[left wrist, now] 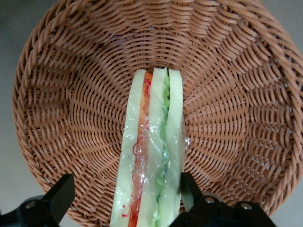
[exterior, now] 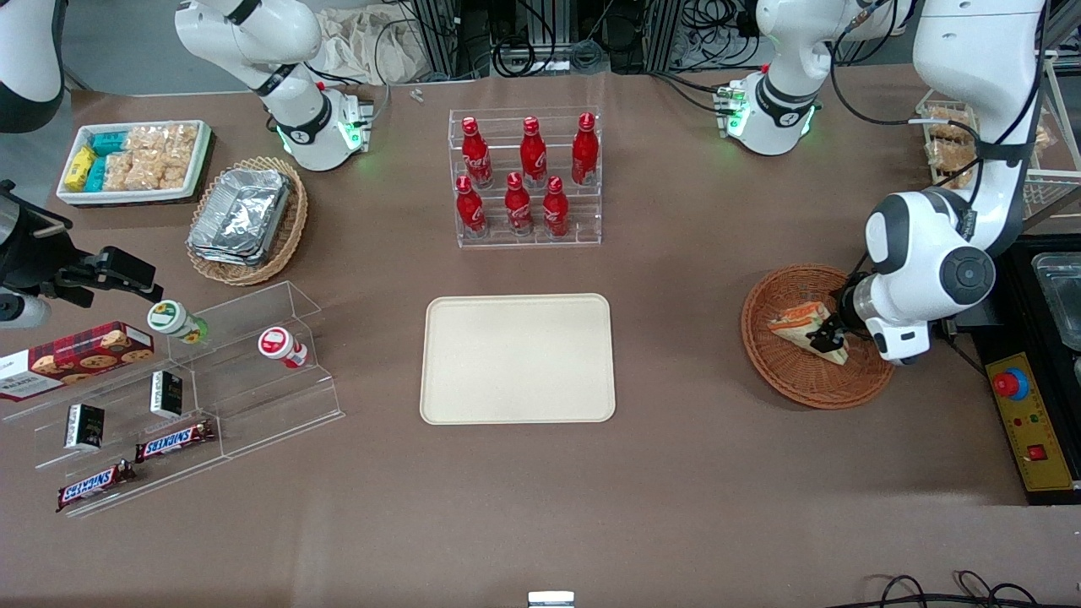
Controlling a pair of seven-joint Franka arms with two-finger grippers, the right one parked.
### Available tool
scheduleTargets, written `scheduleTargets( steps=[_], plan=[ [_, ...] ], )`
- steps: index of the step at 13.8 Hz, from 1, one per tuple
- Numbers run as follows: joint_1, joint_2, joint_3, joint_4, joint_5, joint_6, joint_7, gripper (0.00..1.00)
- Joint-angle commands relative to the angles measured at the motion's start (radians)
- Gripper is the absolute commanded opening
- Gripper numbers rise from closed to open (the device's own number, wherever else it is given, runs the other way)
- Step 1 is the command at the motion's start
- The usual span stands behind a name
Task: Place sandwich from basket to tray
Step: 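Lower the left gripper and close it on the wrapped sandwich, then lift the sandwich and carry it toward the cream tray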
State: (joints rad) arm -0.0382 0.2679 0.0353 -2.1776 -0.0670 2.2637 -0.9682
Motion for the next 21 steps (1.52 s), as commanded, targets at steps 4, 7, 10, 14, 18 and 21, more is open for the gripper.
scheduleTargets(
  steps=[4,7,10,14,18,21],
  plan=[
    [0.001,0.03,-0.006,-0.019,-0.034,0.062,-0.01,0.0],
    [-0.003,-0.015,-0.009,0.004,-0.034,0.036,0.002,0.0],
    [-0.011,-0.111,-0.014,0.1,-0.027,-0.2,0.159,0.0],
    [-0.019,-0.217,-0.118,0.17,-0.017,-0.286,0.391,0.0],
    [-0.019,-0.185,-0.306,0.291,-0.016,-0.409,0.451,0.0],
    [-0.02,-0.093,-0.437,0.367,-0.011,-0.412,0.467,0.0]
  ],
)
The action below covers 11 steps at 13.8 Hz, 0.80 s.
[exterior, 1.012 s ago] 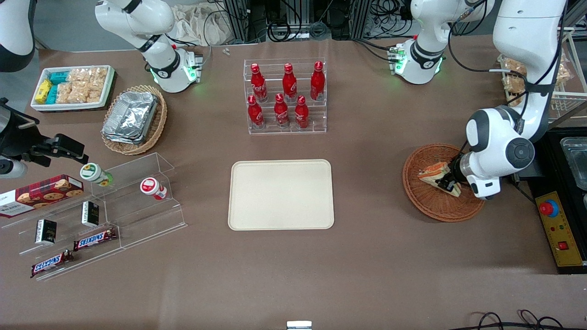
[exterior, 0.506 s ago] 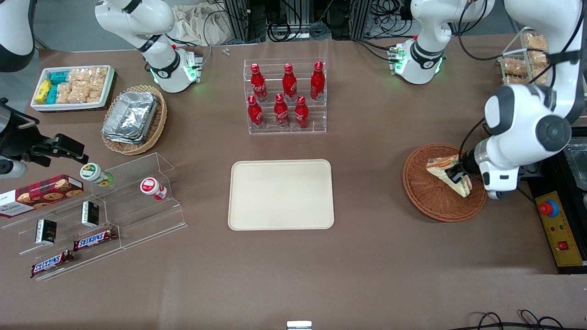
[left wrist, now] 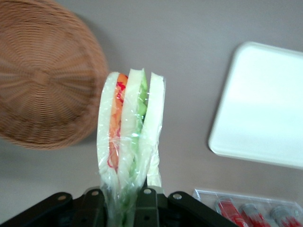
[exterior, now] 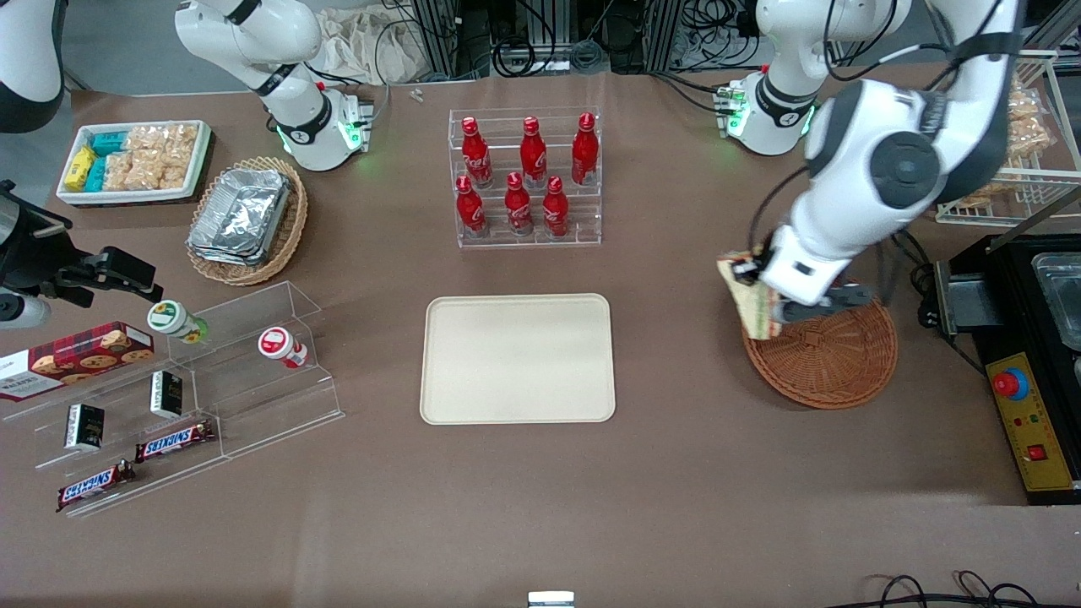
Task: Place sandwich from basket to tray
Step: 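Lift the sandwich and carry it toward the cream tray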
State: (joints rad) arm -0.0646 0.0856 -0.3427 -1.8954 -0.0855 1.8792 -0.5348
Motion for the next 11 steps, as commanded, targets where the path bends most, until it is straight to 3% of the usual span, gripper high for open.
scheduleTargets(
  steps=[1,4,7,9,11],
  plan=[
    [-0.003,0.133,-0.099,0.123,0.028,-0.026,0.033,0.0],
    [-0.169,0.322,-0.133,0.263,0.243,-0.017,0.007,0.0],
    [-0.236,0.518,-0.133,0.416,0.274,-0.011,-0.04,0.0],
    [-0.294,0.65,-0.125,0.499,0.352,0.043,-0.095,0.0],
    [-0.296,0.707,-0.127,0.493,0.433,0.125,-0.172,0.0]
  ],
)
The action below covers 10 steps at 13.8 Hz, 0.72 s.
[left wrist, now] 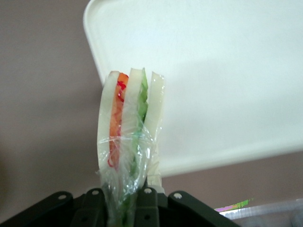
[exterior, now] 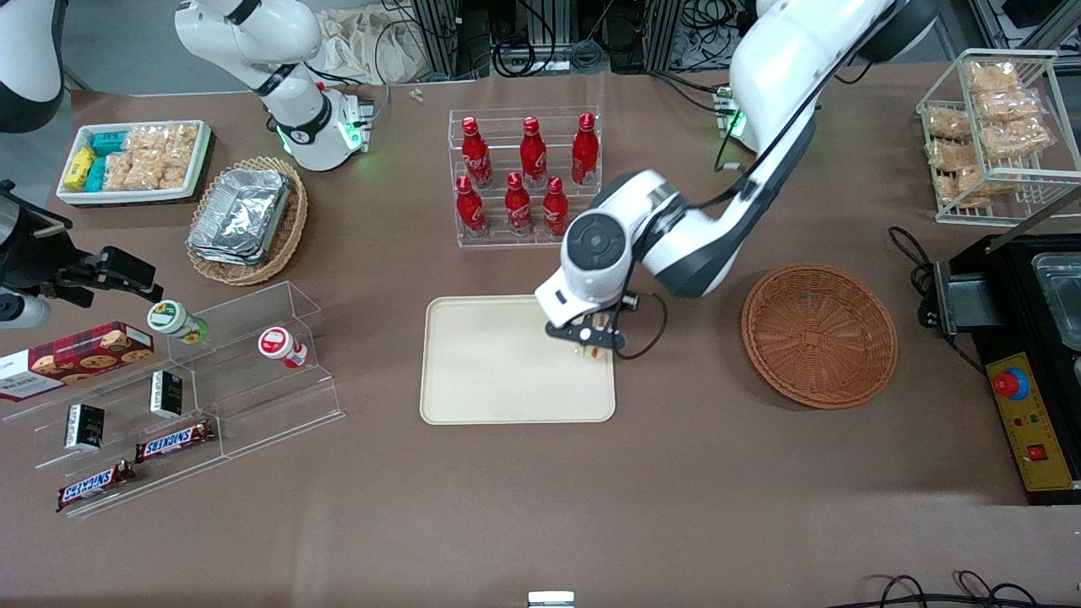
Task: Place sandwich from basket to tray
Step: 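Lower the sandwich onto the tray and open the left gripper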
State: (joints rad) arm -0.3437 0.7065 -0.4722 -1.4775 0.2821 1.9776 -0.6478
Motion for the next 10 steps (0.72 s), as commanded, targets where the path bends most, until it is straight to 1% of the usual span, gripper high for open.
scheduleTargets(
  steps=[1,3,4,6,7,10],
  plan=[
    [-0.017,0.1,0.003,0.074,0.071,0.043,-0.062,0.0],
    [-0.014,0.135,0.004,0.082,0.068,0.046,-0.087,0.0],
    [-0.012,0.145,0.004,0.086,0.066,0.049,-0.116,0.07],
    [-0.009,0.148,0.004,0.085,0.062,0.058,-0.214,0.61],
    [-0.009,0.151,0.004,0.085,0.065,0.063,-0.272,1.0],
    [-0.008,0.148,0.004,0.082,0.068,0.073,-0.291,1.0]
  ],
)
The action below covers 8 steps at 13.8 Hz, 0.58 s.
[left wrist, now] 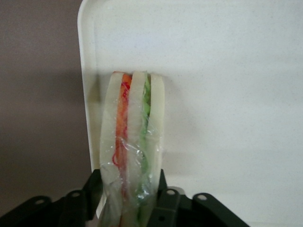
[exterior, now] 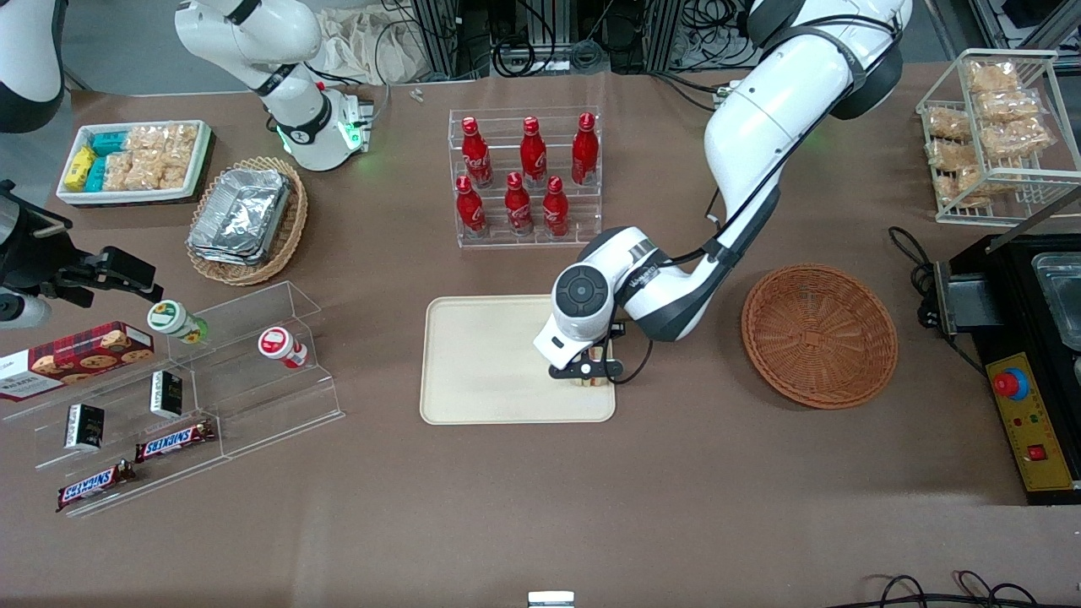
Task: Place sandwich from basket to tray
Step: 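Lower the sandwich onto the tray and open the left gripper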
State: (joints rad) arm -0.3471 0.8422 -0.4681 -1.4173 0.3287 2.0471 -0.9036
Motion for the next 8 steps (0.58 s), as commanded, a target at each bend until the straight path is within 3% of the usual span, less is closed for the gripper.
scheduleTargets(
  steps=[1,4,6,8],
  plan=[
    [-0.007,0.009,0.0,0.021,0.024,0.004,-0.037,1.0],
    [0.003,-0.076,-0.001,0.026,0.01,-0.08,-0.067,1.0],
    [0.086,-0.187,-0.017,0.018,-0.002,-0.136,-0.055,1.0],
    [0.155,-0.283,-0.03,0.015,-0.068,-0.242,0.052,1.0]
  ],
)
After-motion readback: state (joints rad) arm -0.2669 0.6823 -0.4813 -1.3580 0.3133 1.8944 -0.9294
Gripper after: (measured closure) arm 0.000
